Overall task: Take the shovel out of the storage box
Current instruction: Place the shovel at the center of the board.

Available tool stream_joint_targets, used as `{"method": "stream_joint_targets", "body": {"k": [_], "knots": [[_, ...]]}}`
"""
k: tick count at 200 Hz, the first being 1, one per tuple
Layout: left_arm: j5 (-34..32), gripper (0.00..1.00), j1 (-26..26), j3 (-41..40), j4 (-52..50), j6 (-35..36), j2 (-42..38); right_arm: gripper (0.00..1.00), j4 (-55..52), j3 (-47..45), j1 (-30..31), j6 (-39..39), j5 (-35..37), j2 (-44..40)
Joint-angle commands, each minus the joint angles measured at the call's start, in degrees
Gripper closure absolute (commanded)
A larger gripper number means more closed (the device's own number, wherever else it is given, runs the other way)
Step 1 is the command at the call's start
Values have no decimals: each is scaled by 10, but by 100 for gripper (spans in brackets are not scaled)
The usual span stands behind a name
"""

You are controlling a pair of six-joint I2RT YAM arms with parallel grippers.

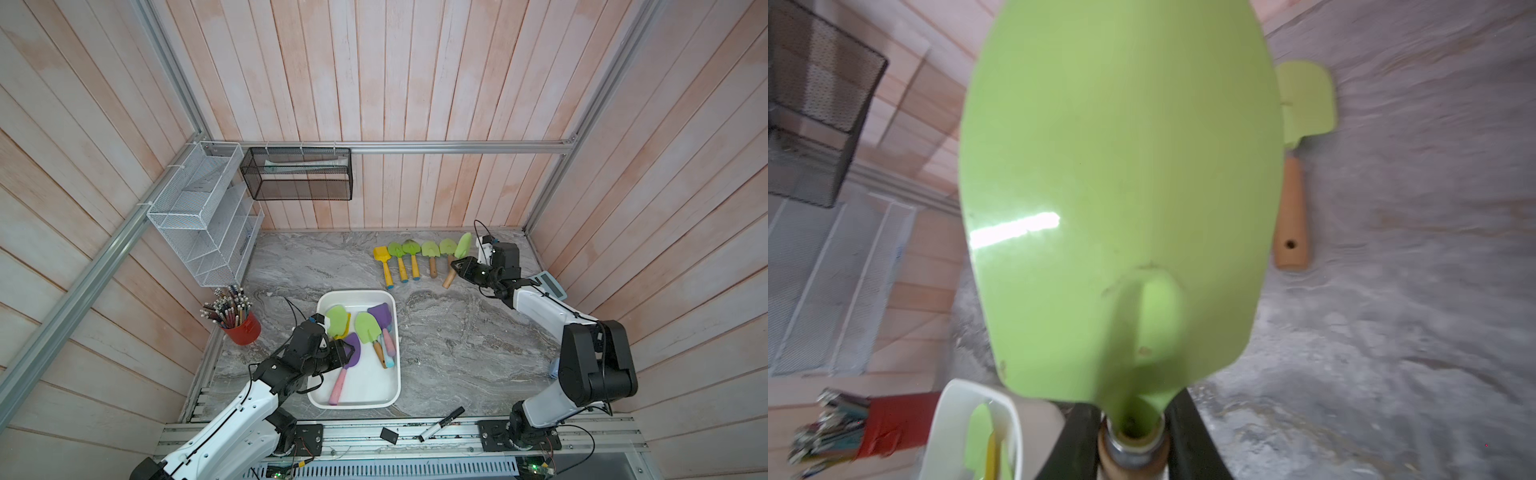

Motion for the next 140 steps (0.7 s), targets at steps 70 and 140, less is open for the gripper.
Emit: {"method": "stream_joint_targets", "body": {"k": [70,140], "knots": [[-71,49,-53,-1,-16,-6,4,82,-144,202,-19,-117,243,185],[-75,49,-54,-17,-37,-14,-36,81,-183,327,-21,-126,253,304]]}}
